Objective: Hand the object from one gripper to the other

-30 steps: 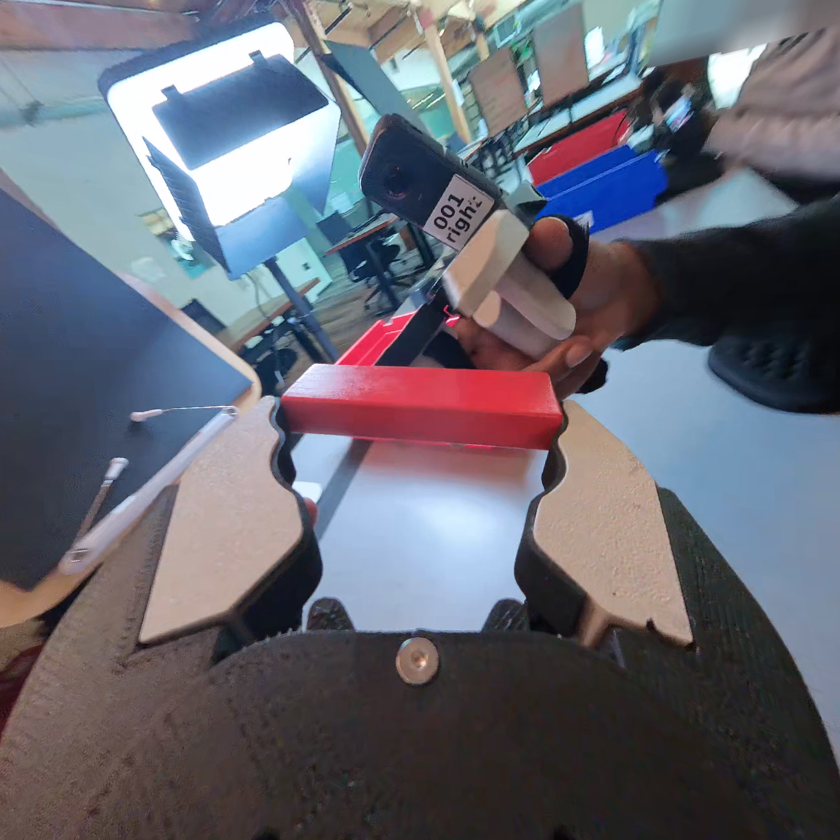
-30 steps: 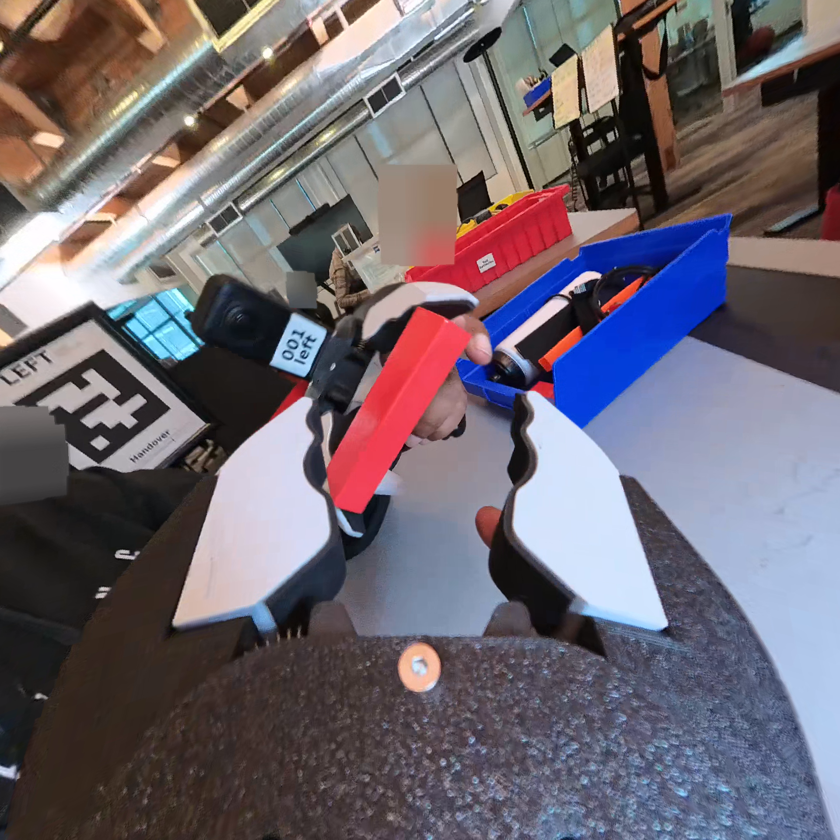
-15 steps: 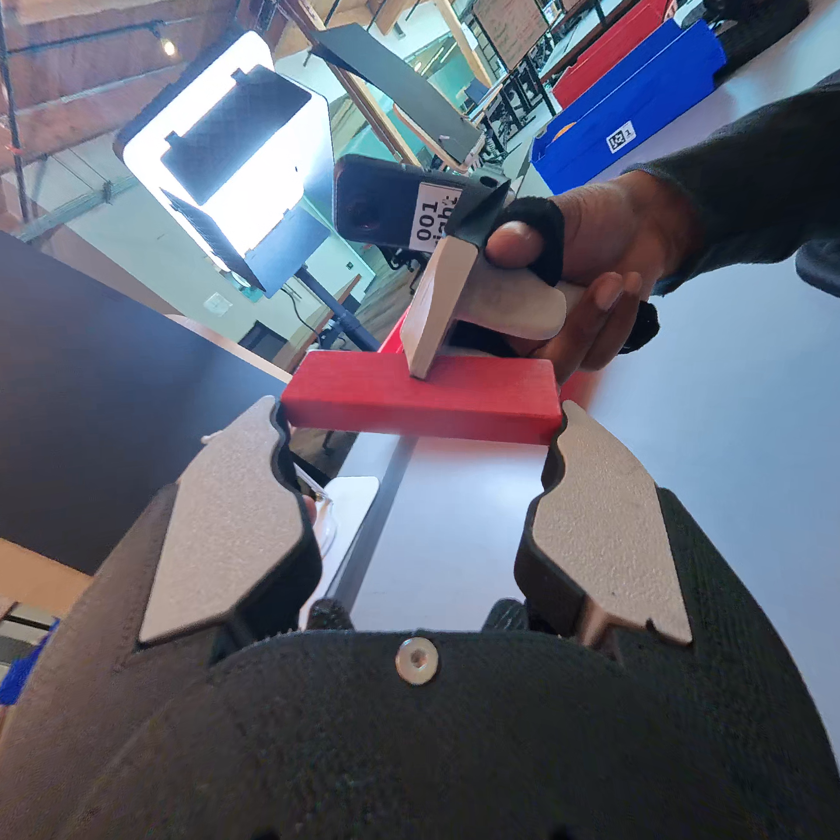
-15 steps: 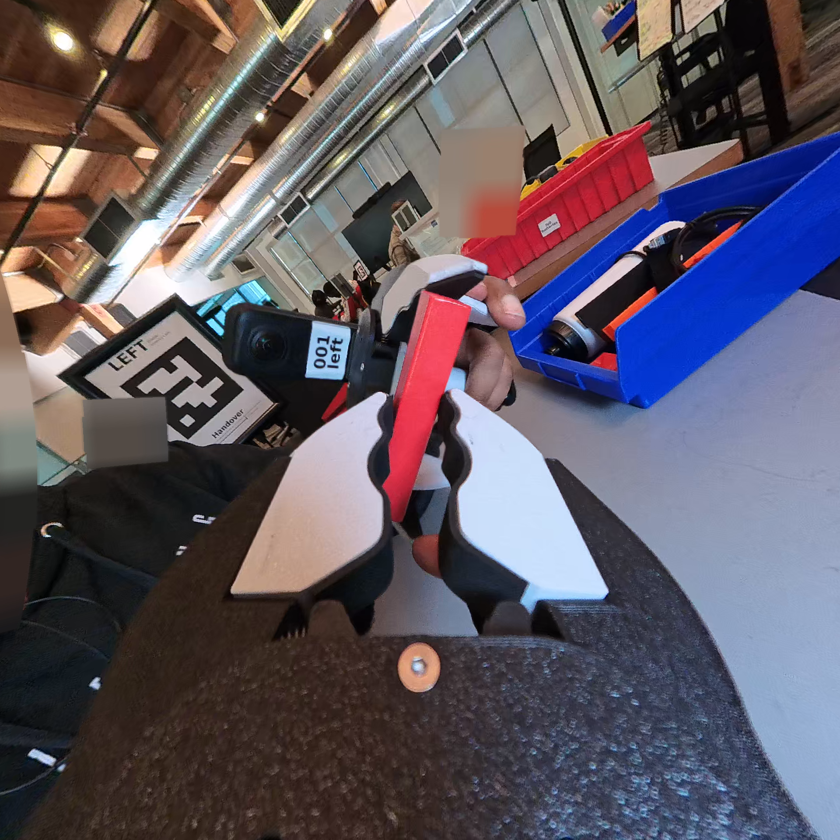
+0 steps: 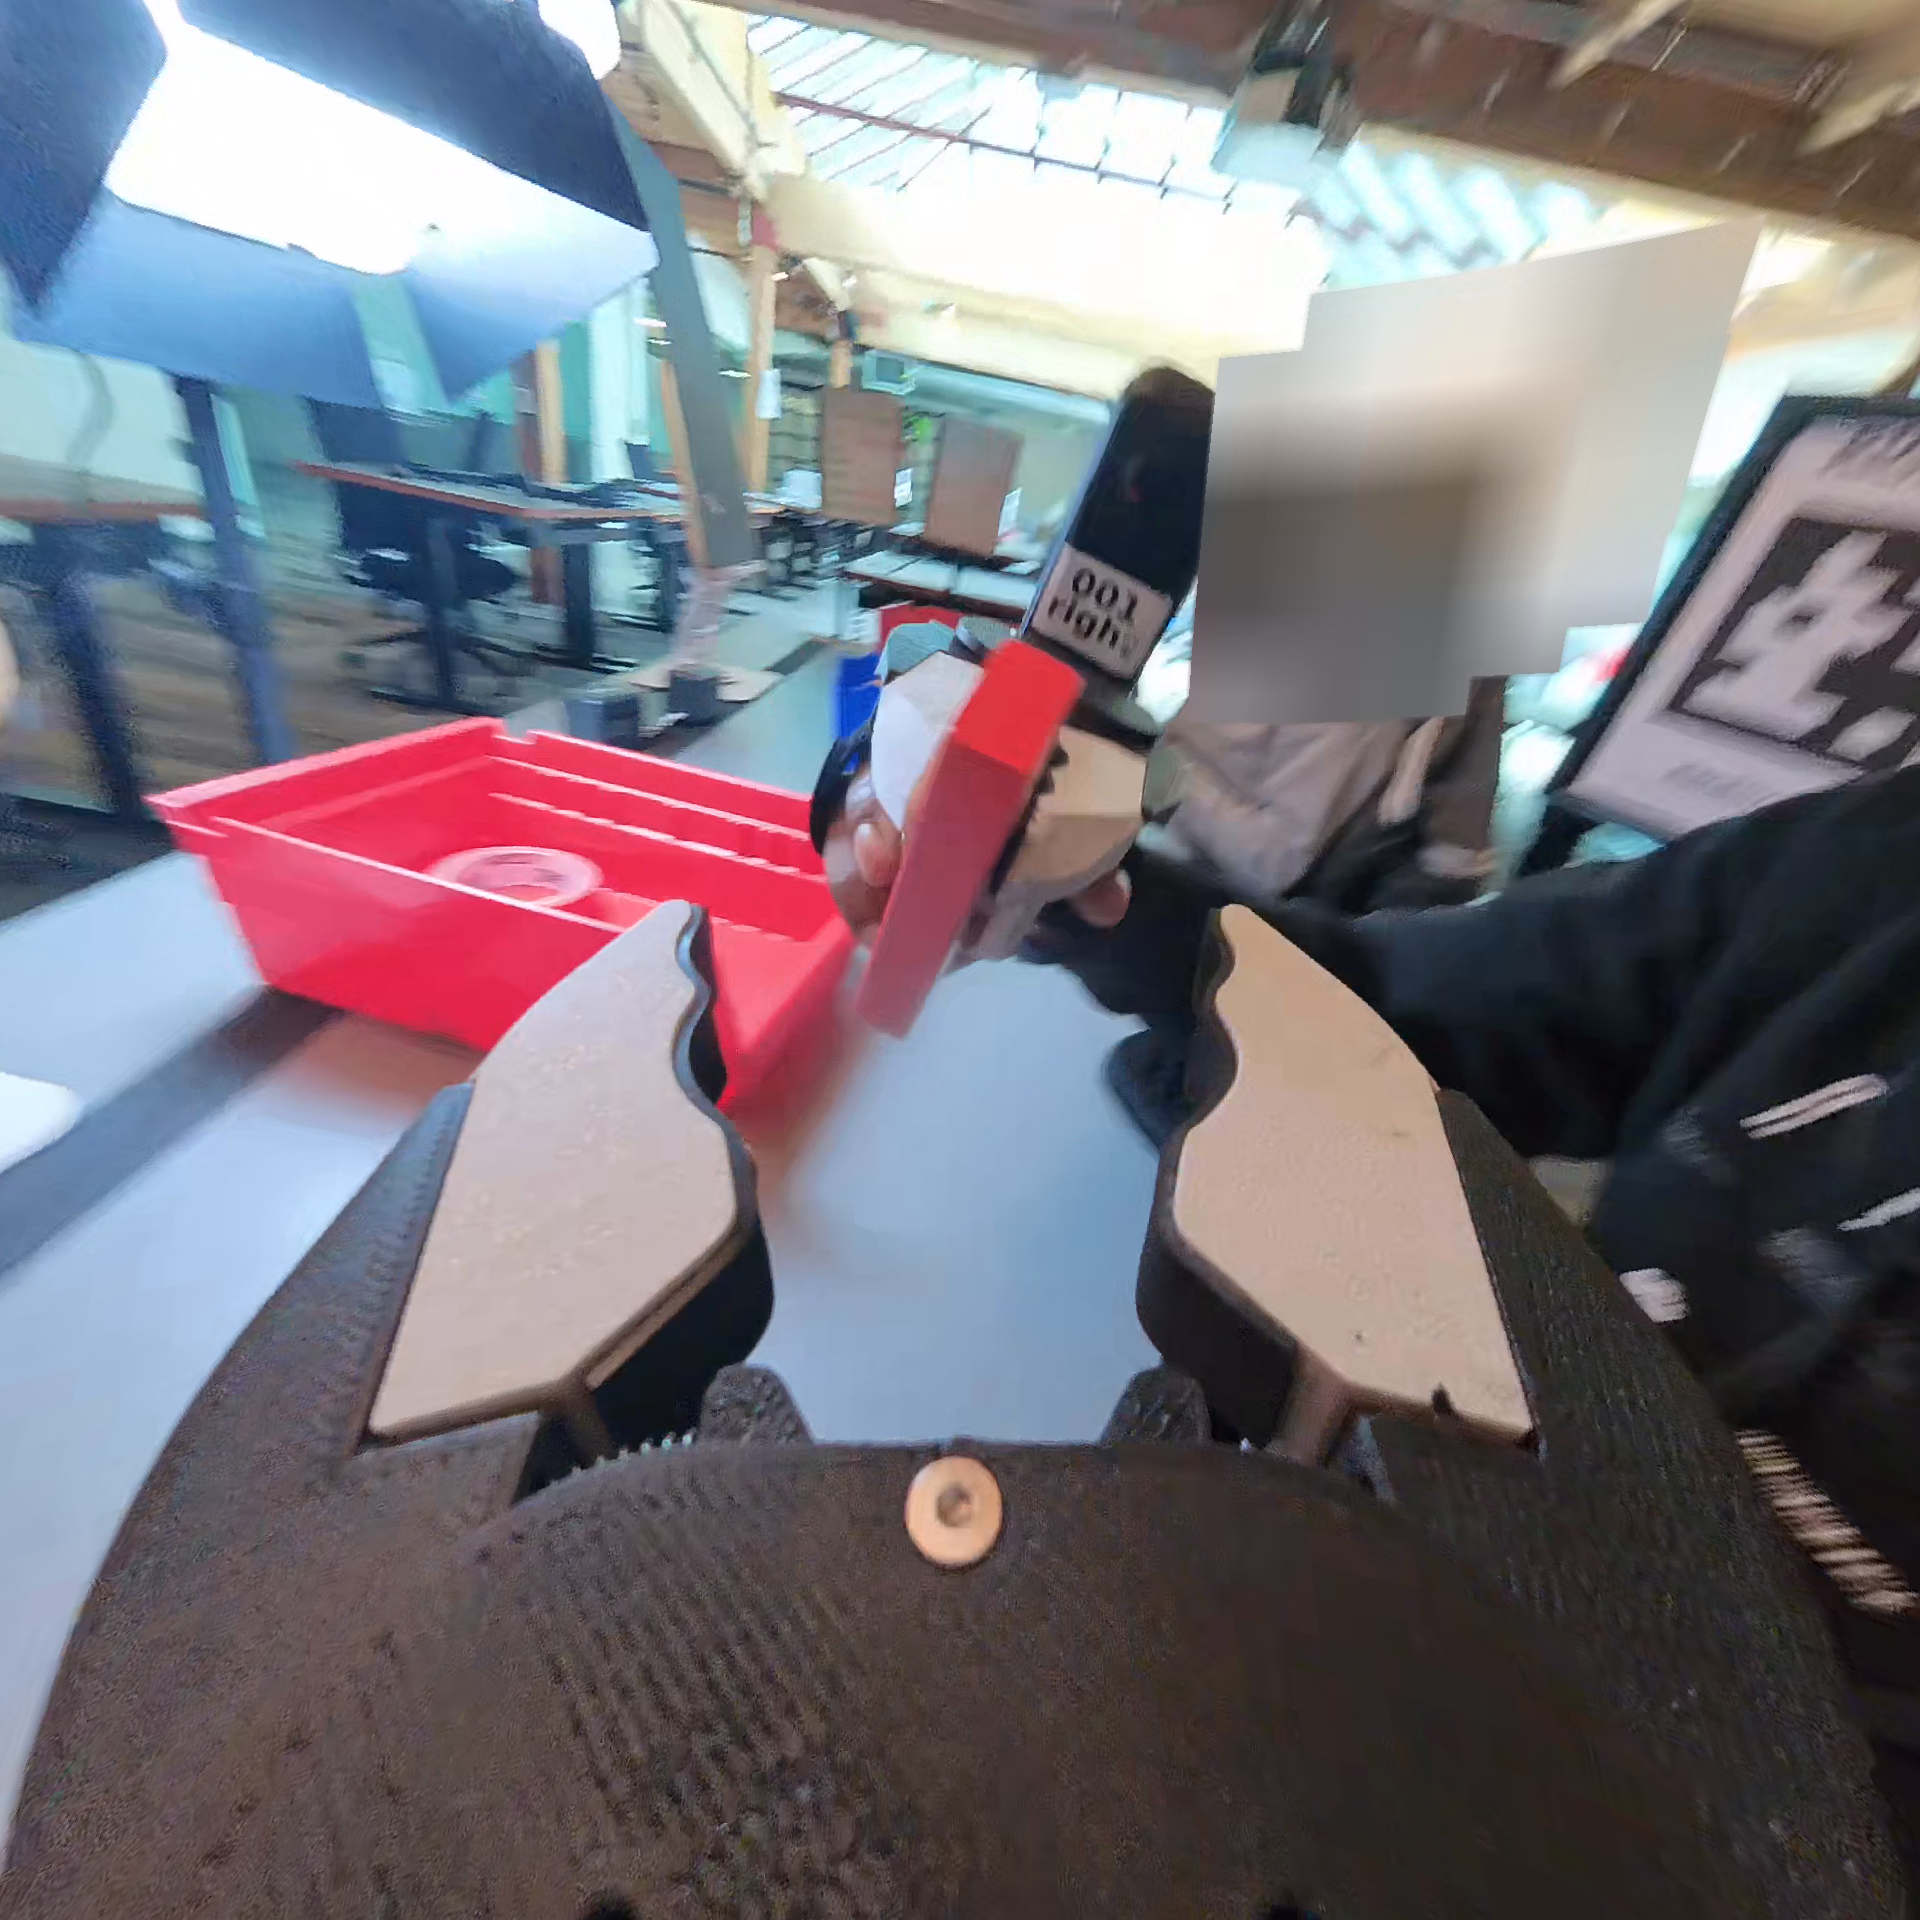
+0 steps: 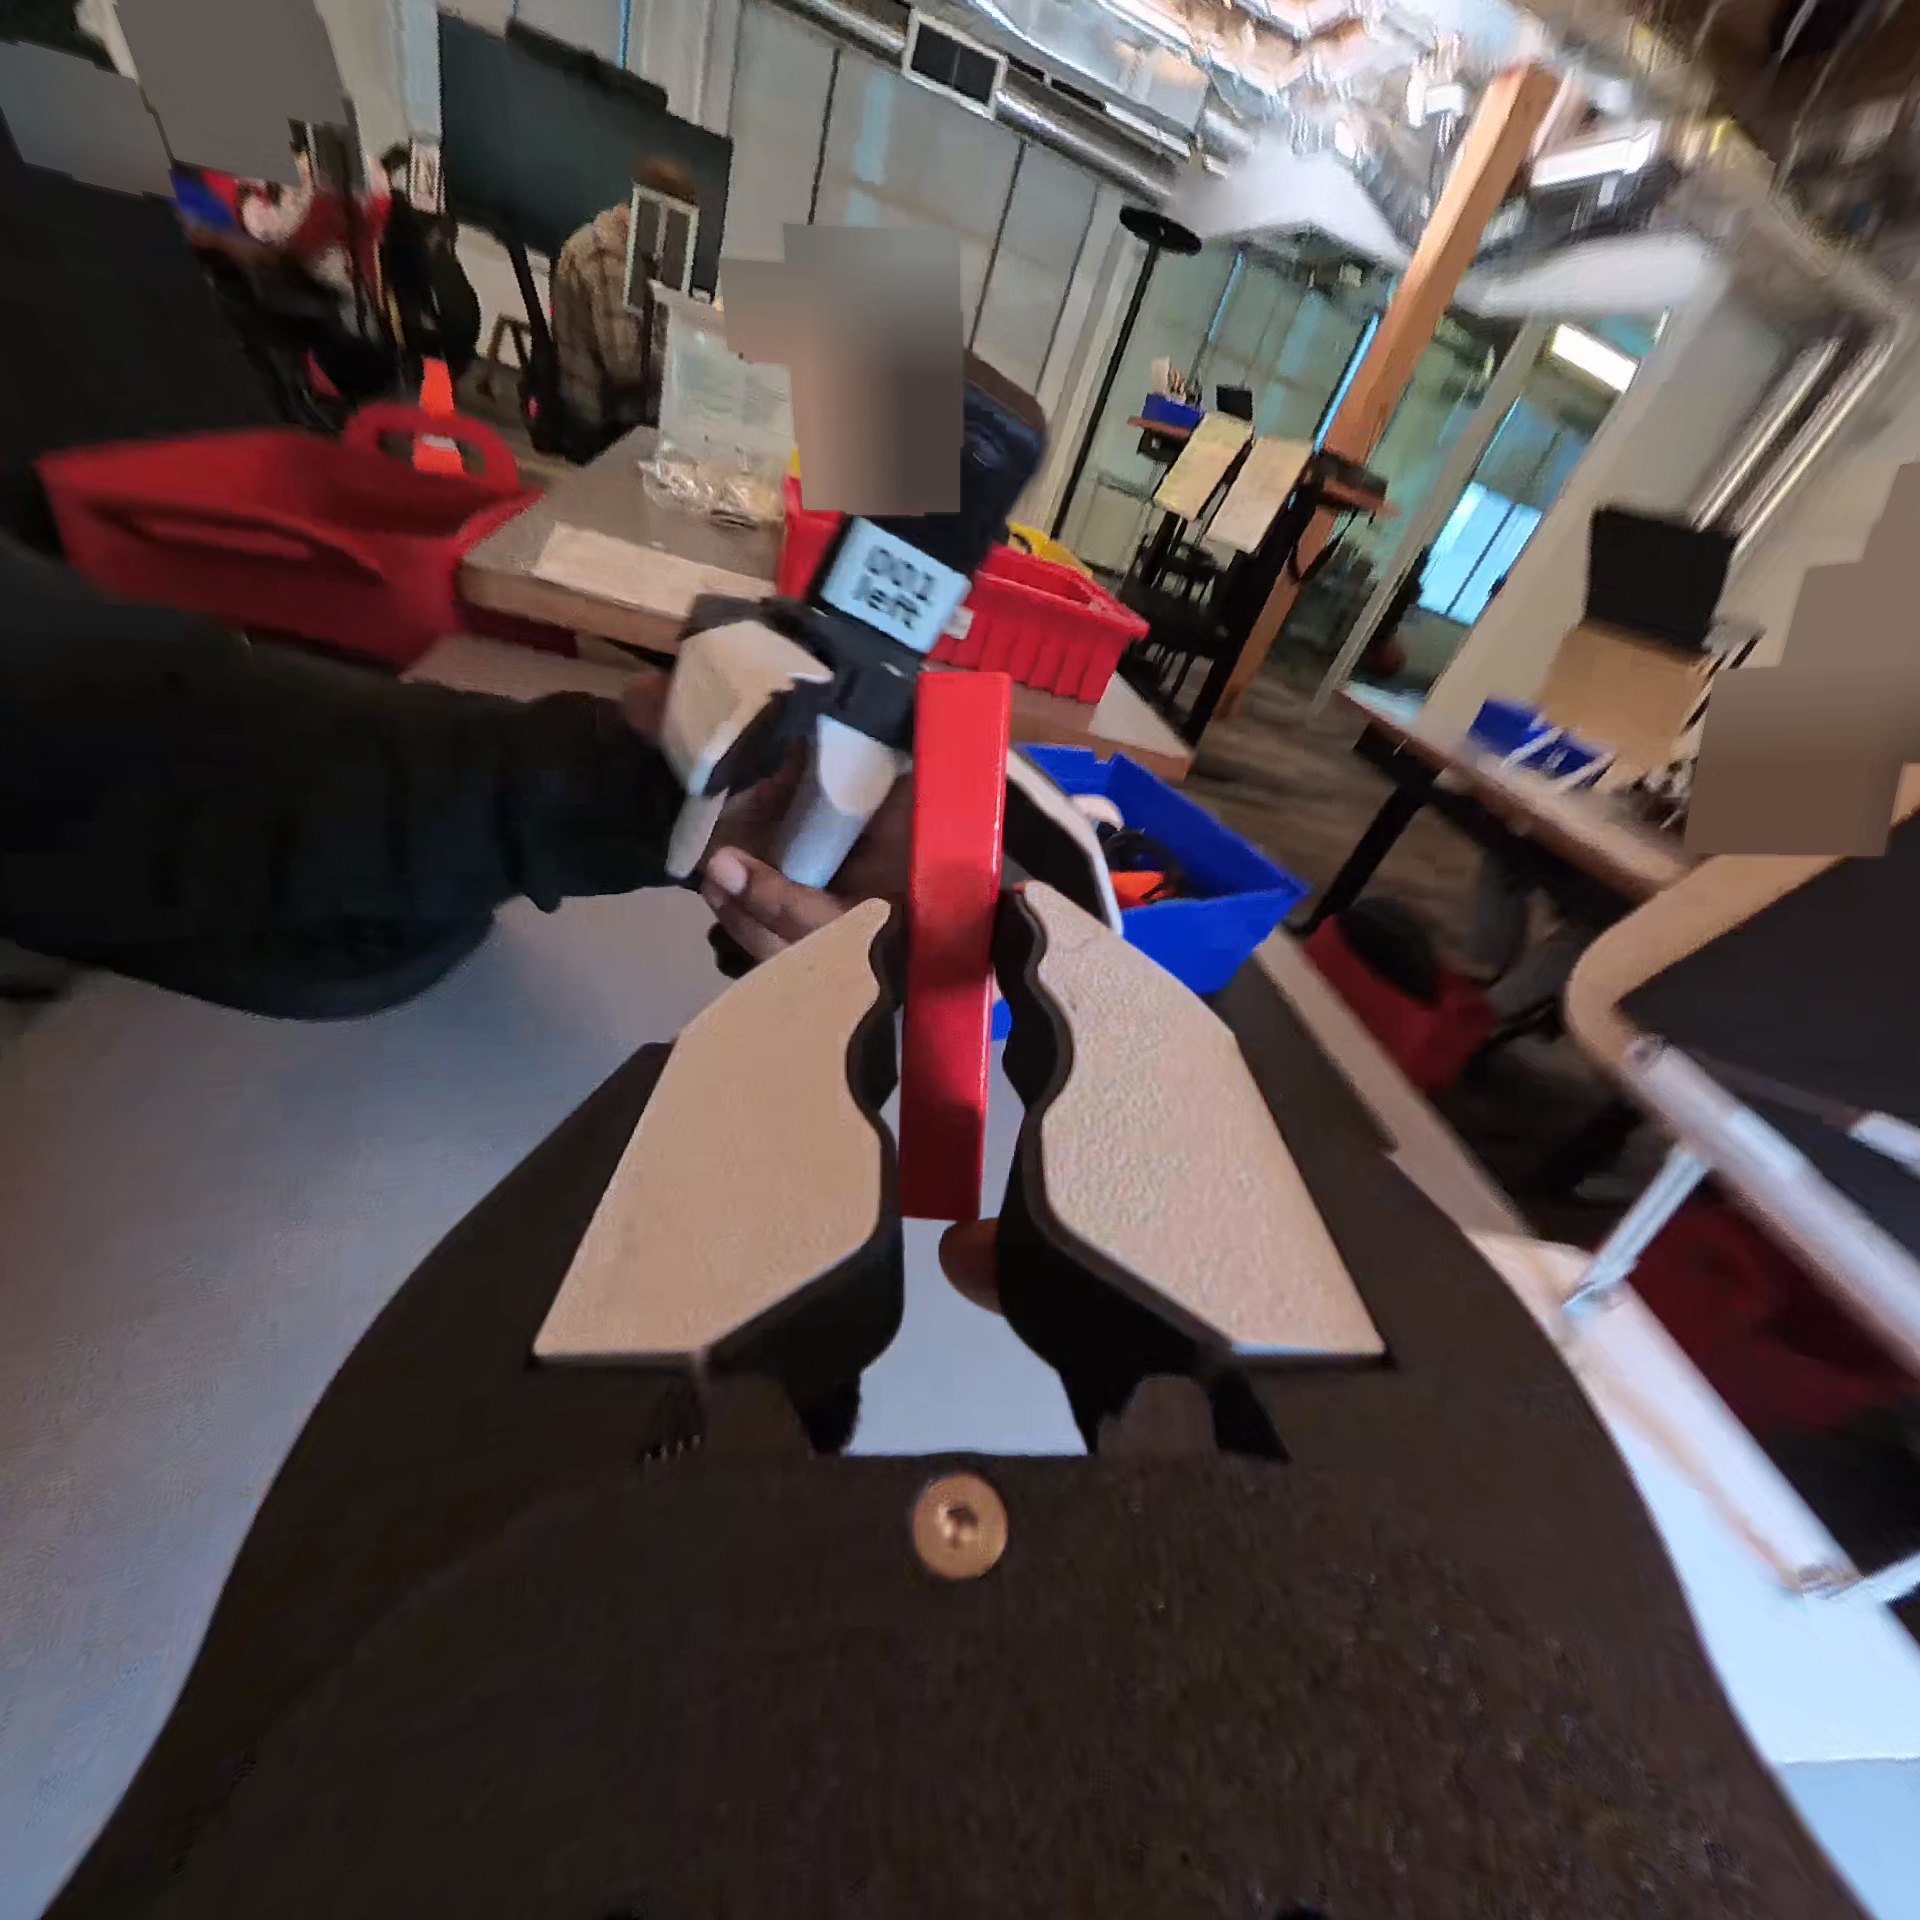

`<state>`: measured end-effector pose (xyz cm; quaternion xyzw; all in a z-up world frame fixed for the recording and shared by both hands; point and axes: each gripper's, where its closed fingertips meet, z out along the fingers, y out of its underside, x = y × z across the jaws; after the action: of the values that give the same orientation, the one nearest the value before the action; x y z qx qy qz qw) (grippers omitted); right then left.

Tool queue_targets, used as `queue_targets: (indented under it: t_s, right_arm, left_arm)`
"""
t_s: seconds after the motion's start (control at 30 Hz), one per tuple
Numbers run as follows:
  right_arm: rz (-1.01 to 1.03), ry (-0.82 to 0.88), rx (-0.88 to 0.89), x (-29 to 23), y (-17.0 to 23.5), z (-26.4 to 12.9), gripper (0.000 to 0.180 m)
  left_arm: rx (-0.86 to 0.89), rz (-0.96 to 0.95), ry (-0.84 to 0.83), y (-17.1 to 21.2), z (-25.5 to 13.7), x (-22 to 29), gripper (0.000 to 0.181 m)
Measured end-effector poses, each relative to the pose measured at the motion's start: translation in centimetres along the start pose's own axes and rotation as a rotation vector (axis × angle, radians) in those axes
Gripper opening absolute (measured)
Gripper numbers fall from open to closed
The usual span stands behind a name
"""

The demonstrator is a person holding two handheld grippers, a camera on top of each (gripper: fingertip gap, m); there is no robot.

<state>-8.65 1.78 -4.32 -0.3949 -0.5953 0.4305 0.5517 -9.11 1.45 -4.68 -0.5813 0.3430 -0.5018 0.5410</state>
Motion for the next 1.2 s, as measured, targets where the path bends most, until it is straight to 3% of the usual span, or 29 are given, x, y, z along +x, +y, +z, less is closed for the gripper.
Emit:
queue_targets:
  t_s: [0.2,0.37,0.67,0.77,0.97,1.2]
  right_arm:
    - [-0.471,0.046,-0.047,-2.8,-1.5,0.4,0.016]
    - [-0.699,0.057,-0.114,-4.1,-1.3,0.9,0.017]
    - [-0.845,-0.006,-0.108,-7.2,-1.4,2.2,0.016]
    - [-0.858,0.019,-0.123,-6.8,-1.3,2.2,0.016]
    - [-0.868,0.172,-0.220,-3.5,-0.4,2.0,0.017]
    - [-0.300,0.166,-0.108,0.3,-0.8,-0.1,0.018]
  left_arm:
    - [0.075,-0.363,0.307,-0.3,-0.1,2.2,0.103]
    - [0.009,-0.383,0.448,0.7,0.1,4.5,0.114]
    - [-0.081,-0.328,0.616,2.4,-0.1,7.8,0.114]
    - [-0.082,-0.267,0.563,2.3,0.1,7.4,0.115]
    - [-0.084,-0.052,0.277,1.9,0.4,3.8,0.115]
    - [-0.060,0.311,-0.160,-1.4,-0.9,-0.2,0.114]
